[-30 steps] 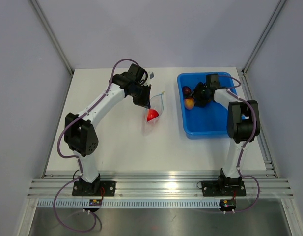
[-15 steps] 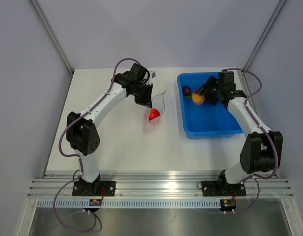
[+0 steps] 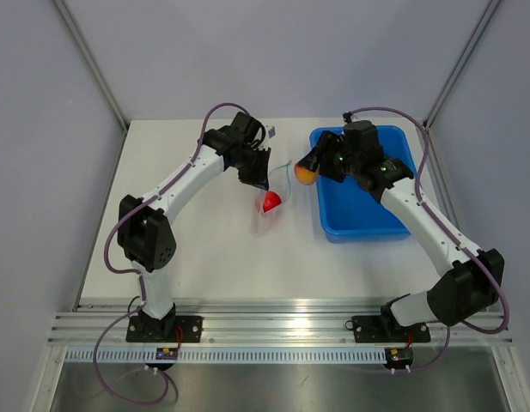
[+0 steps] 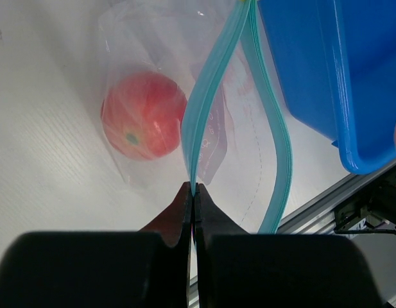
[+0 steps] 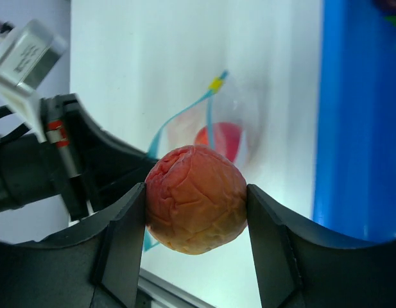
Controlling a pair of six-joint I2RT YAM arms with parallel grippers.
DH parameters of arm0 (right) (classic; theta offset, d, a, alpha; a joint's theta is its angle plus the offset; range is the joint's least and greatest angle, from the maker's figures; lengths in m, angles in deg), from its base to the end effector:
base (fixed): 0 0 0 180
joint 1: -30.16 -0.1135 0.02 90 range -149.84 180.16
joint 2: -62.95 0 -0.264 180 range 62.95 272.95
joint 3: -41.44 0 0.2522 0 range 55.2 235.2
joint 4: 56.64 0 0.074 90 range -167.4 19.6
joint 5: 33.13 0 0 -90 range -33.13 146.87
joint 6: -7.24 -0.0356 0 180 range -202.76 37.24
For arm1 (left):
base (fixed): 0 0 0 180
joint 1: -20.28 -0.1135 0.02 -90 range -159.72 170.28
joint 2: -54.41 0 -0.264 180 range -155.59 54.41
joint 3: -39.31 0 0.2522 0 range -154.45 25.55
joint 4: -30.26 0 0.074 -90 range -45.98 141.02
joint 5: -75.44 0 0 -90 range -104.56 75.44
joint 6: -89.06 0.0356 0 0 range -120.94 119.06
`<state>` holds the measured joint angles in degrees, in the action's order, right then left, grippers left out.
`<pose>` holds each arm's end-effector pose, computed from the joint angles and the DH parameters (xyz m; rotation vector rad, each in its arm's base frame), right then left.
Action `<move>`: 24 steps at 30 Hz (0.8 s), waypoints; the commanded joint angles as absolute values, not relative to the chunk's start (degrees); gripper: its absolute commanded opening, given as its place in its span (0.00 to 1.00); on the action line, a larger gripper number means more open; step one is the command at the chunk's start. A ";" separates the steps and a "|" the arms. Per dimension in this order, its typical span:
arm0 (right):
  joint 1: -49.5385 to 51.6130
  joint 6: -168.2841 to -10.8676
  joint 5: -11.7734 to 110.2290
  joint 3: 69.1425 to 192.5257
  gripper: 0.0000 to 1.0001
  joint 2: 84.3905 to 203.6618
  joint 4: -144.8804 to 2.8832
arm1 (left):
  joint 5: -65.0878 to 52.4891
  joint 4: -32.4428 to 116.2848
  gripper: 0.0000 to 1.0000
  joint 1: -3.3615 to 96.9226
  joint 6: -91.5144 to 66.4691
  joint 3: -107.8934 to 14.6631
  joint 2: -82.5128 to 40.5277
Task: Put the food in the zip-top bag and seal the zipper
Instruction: Place the fake fruit in the zipper food storage bag.
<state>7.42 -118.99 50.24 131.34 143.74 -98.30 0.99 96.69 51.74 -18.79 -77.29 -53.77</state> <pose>0.2926 0.1271 0.3552 0.1910 2.2152 0.7115 0.3441 -0.2217 0.3094 0.4203 2.6400 -0.6509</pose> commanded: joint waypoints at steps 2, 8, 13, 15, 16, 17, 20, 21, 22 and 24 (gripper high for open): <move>1.88 -120.38 51.07 136.93 0.49 147.05 -96.77 | 0.03 95.18 0.00 51.75 -18.52 -78.69 -52.64; -0.24 -121.34 49.93 138.34 0.49 153.29 -94.75 | 0.12 95.00 0.00 51.75 -18.43 -77.98 -52.02; -0.77 -121.78 49.83 138.35 0.49 157.60 -94.48 | -0.06 95.09 0.00 51.66 -18.08 -77.98 -51.50; -0.86 -121.44 50.88 138.43 0.49 158.56 -95.62 | 0.20 95.09 0.00 51.57 -17.99 -78.16 -51.41; -0.95 -121.26 51.24 138.43 0.49 159.01 -96.06 | 0.38 95.18 0.00 51.57 -17.99 -78.33 -51.32; -0.95 -121.17 51.68 138.52 0.50 159.44 -96.76 | 0.73 95.18 0.00 51.57 -17.99 -78.51 -51.23; -0.95 -120.73 52.91 138.70 0.52 159.89 -97.65 | 1.52 95.18 0.00 51.48 -17.91 -78.86 -51.14; -0.95 -120.38 53.09 138.87 0.55 160.15 -98.17 | 1.61 95.09 0.00 51.48 -17.91 -79.03 -51.14; -1.04 -120.12 52.92 139.22 0.59 160.24 -98.44 | 1.61 95.09 0.00 51.48 -17.91 -79.12 -51.23; -0.95 -119.59 51.95 139.57 0.72 160.41 -98.70 | 1.96 95.00 0.00 51.48 -17.91 -79.21 -51.32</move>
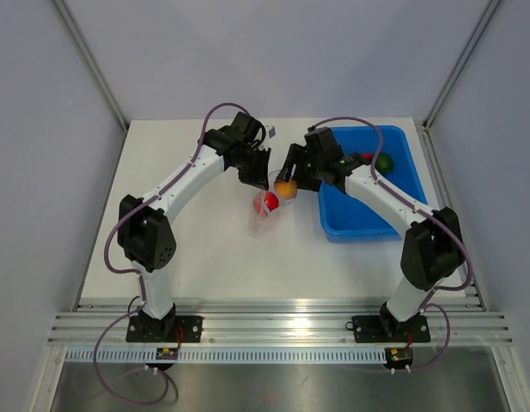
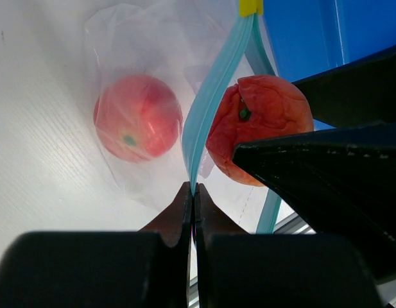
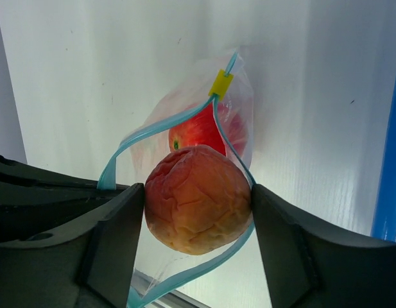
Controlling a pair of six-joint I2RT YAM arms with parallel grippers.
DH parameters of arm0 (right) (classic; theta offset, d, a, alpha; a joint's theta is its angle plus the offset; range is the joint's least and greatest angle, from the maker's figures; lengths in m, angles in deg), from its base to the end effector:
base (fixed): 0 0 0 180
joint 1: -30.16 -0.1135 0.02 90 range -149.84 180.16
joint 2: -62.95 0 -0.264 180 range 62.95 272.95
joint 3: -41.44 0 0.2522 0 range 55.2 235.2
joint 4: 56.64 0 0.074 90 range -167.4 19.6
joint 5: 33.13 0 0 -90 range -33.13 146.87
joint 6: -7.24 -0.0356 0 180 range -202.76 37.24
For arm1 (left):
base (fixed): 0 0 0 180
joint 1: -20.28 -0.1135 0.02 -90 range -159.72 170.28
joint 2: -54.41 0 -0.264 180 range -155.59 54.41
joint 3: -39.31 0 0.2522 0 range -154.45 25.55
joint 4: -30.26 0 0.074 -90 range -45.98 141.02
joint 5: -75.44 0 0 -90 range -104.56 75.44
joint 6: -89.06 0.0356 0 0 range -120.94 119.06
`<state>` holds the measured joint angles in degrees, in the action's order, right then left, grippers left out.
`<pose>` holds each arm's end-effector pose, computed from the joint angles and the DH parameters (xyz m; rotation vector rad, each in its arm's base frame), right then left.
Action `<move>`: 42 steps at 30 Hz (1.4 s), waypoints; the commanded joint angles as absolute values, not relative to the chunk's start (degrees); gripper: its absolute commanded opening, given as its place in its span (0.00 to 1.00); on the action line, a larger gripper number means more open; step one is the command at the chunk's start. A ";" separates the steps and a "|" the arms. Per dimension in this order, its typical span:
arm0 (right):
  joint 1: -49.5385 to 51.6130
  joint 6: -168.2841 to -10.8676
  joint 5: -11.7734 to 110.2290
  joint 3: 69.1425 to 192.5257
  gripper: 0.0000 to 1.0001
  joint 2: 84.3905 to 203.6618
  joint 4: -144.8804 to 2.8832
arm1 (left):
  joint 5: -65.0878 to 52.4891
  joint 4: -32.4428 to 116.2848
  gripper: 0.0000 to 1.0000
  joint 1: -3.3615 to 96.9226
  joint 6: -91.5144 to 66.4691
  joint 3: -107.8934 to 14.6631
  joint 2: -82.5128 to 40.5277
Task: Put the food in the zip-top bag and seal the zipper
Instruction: Place the fake fruit in the zipper food storage bag, then pick up the fake fruit from the bin.
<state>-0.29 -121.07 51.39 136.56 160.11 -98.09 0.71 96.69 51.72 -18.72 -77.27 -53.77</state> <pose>0.3296 0.1977 0.2911 0.1169 2.4329 0.6871 0.3443 -0.2215 0.3093 0.4194 2.6395 -0.6441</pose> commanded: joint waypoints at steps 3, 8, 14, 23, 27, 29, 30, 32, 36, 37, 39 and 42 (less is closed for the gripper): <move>-1.30 -119.15 51.86 140.36 0.84 160.07 -99.41 | 2.14 95.00 0.00 51.48 -17.91 -79.39 -51.67; -1.39 -118.80 52.65 140.72 0.87 157.79 -100.28 | 2.14 95.00 0.00 51.39 -17.82 -79.47 -51.76; -1.39 -117.04 58.34 141.33 0.75 154.62 -103.26 | 2.05 95.18 0.00 51.22 -17.73 -79.30 -51.58; 10.01 -116.51 63.38 136.68 0.50 152.06 -105.39 | 1.52 94.74 0.00 51.04 -17.29 -77.37 -50.09; 15.04 -114.06 66.96 136.14 0.59 155.75 -106.09 | 1.44 94.56 0.00 51.04 -17.29 -77.10 -49.74; 16.10 -112.22 70.21 137.02 0.65 158.99 -106.53 | 1.44 94.74 0.00 51.04 -17.20 -77.01 -49.65; 16.62 -109.94 74.75 138.33 0.66 160.23 -106.79 | 1.35 94.65 0.00 51.04 -17.20 -77.01 -49.65; 17.07 -105.90 77.68 139.74 0.70 163.91 -106.18 | 1.44 94.82 0.00 51.04 -17.20 -77.01 -49.39; 19.35 -97.54 80.69 145.10 0.80 171.13 -106.53 | 0.82 95.00 0.00 51.04 -16.85 -76.93 -49.21; 20.57 -96.83 80.34 145.46 0.82 172.10 -106.18 | 0.65 95.00 0.00 50.96 -16.85 -76.93 -49.21; 21.72 -95.86 78.41 146.08 0.88 174.30 -104.51 | 0.56 95.09 0.00 50.87 -16.68 -77.01 -49.47; 23.83 -94.28 75.08 147.04 0.94 176.41 -101.87 | 0.56 95.18 0.00 50.69 -16.68 -77.19 -49.65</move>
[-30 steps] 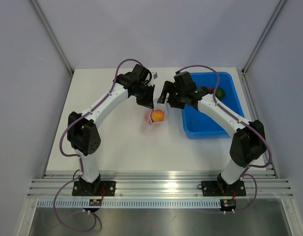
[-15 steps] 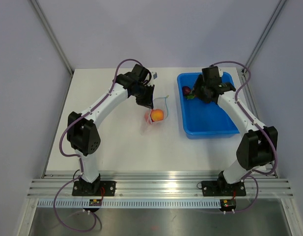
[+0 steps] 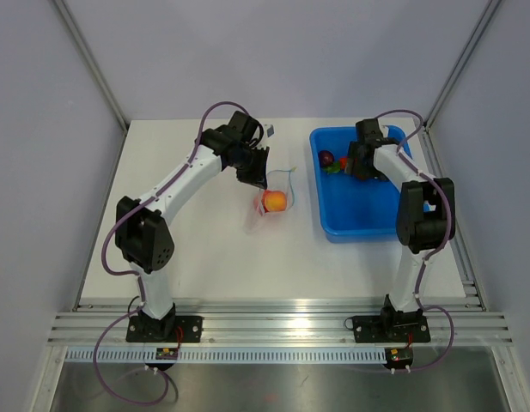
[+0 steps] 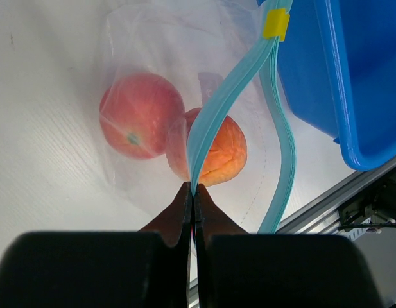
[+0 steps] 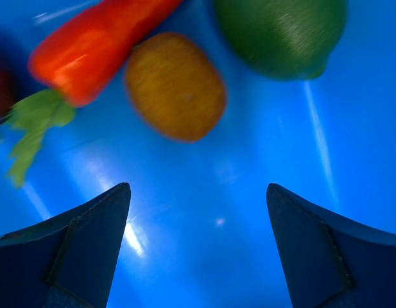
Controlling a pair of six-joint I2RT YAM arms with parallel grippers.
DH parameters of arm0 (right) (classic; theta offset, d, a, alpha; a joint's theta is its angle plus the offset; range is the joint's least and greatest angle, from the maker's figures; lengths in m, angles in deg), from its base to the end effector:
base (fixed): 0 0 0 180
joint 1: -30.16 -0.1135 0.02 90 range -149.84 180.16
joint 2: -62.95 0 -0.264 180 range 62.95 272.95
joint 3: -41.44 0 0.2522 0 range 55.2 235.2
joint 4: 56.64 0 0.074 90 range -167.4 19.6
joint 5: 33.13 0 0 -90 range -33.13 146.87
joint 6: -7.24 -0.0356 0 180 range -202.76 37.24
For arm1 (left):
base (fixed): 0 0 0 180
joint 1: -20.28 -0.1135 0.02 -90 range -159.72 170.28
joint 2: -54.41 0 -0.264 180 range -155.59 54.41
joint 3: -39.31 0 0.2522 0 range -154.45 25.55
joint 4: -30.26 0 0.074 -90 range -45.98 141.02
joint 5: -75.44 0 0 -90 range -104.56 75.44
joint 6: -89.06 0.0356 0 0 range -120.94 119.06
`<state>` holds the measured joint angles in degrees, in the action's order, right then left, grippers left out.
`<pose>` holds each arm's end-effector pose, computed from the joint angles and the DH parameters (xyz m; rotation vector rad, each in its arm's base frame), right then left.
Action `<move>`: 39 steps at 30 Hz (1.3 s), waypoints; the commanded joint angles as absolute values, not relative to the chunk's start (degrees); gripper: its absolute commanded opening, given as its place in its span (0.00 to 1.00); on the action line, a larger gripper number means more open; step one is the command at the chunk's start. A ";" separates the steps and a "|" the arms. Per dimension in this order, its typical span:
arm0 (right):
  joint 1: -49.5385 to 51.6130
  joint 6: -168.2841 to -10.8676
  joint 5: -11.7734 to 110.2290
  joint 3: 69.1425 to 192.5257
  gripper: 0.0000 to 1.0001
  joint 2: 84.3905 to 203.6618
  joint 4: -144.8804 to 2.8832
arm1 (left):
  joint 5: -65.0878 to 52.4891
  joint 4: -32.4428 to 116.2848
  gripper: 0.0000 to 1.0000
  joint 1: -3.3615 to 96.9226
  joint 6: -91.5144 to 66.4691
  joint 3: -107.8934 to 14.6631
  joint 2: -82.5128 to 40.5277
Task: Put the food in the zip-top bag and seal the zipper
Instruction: Pick up the fake fruit from the bin.
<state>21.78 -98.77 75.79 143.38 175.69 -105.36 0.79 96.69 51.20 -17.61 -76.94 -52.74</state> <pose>0.4216 0.0504 0.2169 0.2844 2.5296 -0.2678 0.3429 -0.2164 0.3145 0.4332 2.6202 -0.6410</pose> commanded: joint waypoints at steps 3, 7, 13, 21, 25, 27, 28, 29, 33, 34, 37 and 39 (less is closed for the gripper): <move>24.63 -91.83 73.14 149.58 0.97 179.13 -101.52 | 0.64 95.26 0.00 50.69 -16.68 -77.54 -50.18; 24.98 -89.80 70.50 151.44 0.98 181.51 -100.82 | 0.73 95.18 0.00 50.60 -16.68 -77.72 -50.70; 25.59 -90.14 68.91 153.28 0.98 184.41 -99.67 | 0.73 95.18 0.00 50.60 -16.59 -77.98 -51.32; 25.68 -88.48 66.45 153.55 0.96 186.70 -95.10 | 1.00 95.18 0.00 50.60 -16.41 -77.63 -51.58; 25.68 -88.65 66.36 153.55 0.87 186.70 -94.84 | 0.91 95.26 0.00 50.60 -16.32 -77.72 -51.67; 25.68 -89.00 66.54 151.98 0.78 186.08 -93.96 | 1.00 95.35 0.00 50.60 -16.41 -77.72 -51.67; 25.68 -89.00 66.62 151.71 0.74 185.82 -94.04 | 1.00 95.27 0.00 50.60 -16.41 -77.63 -51.67; 25.68 -89.26 66.97 151.44 0.70 185.38 -94.13 | 1.08 95.26 0.00 50.60 -16.41 -77.54 -51.58; 25.68 -90.58 66.72 147.50 0.52 181.78 -93.52 | 1.00 95.09 0.00 50.52 -16.41 -77.28 -51.58; 25.68 -91.02 66.63 146.53 0.47 180.56 -92.91 | 1.00 95.09 0.00 50.52 -16.41 -77.28 -51.67; 25.68 -92.87 66.19 142.92 0.44 176.33 -92.46 | 1.26 94.83 0.00 50.52 -16.59 -77.28 -51.93; 25.68 -93.83 65.22 140.55 0.44 173.35 -92.55 | 1.79 94.56 0.00 50.52 -16.85 -77.72 -52.20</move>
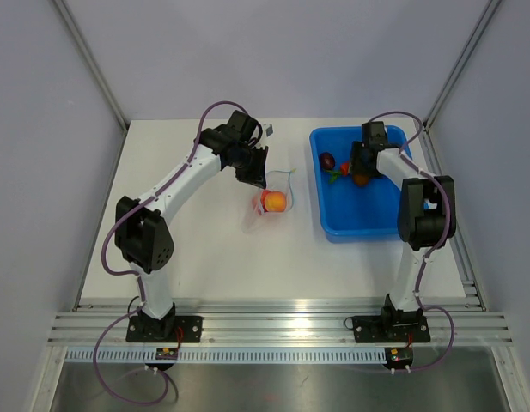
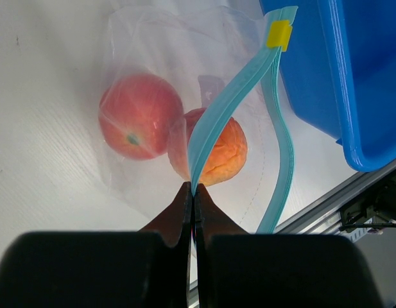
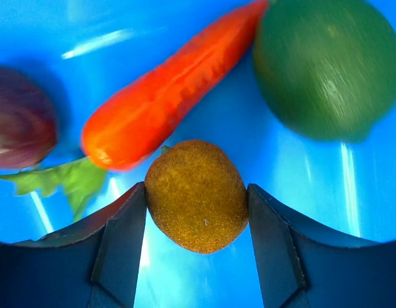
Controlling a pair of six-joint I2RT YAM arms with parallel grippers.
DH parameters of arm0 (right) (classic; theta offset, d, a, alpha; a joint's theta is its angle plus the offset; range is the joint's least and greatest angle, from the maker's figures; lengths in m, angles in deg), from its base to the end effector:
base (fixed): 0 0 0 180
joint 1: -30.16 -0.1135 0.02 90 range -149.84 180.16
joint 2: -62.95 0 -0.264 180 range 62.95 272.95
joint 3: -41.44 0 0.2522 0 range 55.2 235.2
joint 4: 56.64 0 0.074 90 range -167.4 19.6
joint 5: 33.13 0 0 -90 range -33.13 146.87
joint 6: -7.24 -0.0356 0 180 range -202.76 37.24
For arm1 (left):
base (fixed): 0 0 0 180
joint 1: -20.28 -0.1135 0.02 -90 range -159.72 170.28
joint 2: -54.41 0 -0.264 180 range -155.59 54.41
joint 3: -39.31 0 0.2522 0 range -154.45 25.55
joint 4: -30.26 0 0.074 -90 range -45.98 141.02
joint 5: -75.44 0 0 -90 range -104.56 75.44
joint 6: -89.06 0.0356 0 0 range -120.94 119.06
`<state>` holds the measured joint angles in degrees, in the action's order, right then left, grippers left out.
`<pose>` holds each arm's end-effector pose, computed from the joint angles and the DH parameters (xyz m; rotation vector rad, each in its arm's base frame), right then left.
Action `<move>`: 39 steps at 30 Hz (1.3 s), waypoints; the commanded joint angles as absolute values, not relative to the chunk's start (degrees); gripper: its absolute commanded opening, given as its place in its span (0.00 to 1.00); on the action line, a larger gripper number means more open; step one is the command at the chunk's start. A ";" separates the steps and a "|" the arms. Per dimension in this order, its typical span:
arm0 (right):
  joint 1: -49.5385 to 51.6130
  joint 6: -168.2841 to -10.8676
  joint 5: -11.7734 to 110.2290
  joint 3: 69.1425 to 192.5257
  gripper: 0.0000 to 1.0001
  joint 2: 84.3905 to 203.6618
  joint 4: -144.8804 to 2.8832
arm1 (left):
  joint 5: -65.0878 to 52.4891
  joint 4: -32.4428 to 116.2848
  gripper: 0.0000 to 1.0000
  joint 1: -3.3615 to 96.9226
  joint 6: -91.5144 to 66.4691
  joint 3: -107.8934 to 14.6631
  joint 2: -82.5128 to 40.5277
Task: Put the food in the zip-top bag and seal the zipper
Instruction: Pick up the fake fruit from the bin, then place the fake fruit in the zipper food storage bag.
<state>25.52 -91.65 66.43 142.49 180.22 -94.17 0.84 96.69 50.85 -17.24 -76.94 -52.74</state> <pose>0.4466 0.0303 0.1897 0.1606 2.4884 -0.1109 0.3442 -0.2143 0.3145 0.4336 2.6182 -0.6381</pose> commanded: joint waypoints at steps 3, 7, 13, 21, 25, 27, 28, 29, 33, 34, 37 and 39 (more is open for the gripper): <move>25.68 -95.67 64.43 137.56 0.44 169.48 -92.99 | 2.57 94.13 0.00 50.60 -17.99 -78.24 -52.81; 25.68 -98.49 63.82 132.99 0.44 162.46 -94.04 | 4.42 92.37 0.00 51.04 -19.57 -79.12 -53.77; 25.77 -100.25 61.45 127.10 0.44 151.92 -96.42 | 4.60 92.71 0.00 52.27 -20.72 -82.20 -55.62; 22.80 -103.59 52.91 124.98 0.43 141.09 -95.98 | 5.21 90.61 0.00 53.15 -22.47 -84.22 -57.30; 15.77 -105.61 53.96 127.09 0.44 139.23 -96.33 | 6.44 89.90 0.00 53.15 -23.00 -84.48 -57.47; 10.51 -106.14 54.23 128.85 0.44 139.93 -95.81 | 6.36 90.17 0.00 53.15 -22.83 -84.57 -57.38; 9.00 -107.01 54.49 129.29 0.44 140.20 -95.37 | 6.27 90.25 0.00 53.15 -22.74 -84.40 -57.21; 7.76 -107.45 54.32 129.38 0.44 140.55 -94.58 | 6.18 90.26 0.00 53.15 -22.65 -84.22 -57.12; 3.45 -109.04 53.35 130.69 0.45 144.75 -92.55 | 6.09 90.78 0.00 53.15 -22.30 -83.43 -57.03; 2.14 -109.21 53.35 131.39 0.45 145.73 -92.46 | 6.18 90.78 0.00 53.15 -22.21 -83.17 -56.94; -0.15 -109.74 53.62 132.01 0.45 148.63 -91.41 | 6.36 91.04 0.00 53.15 -21.78 -82.90 -56.77; -0.60 -110.01 53.09 131.93 0.45 150.56 -90.27 | 6.27 90.96 0.00 53.15 -21.69 -82.90 -56.59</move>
<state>0.82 -108.56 54.06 129.79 148.29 -93.56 4.66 92.58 53.03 -22.16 -81.69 -57.46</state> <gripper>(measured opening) 0.655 0.005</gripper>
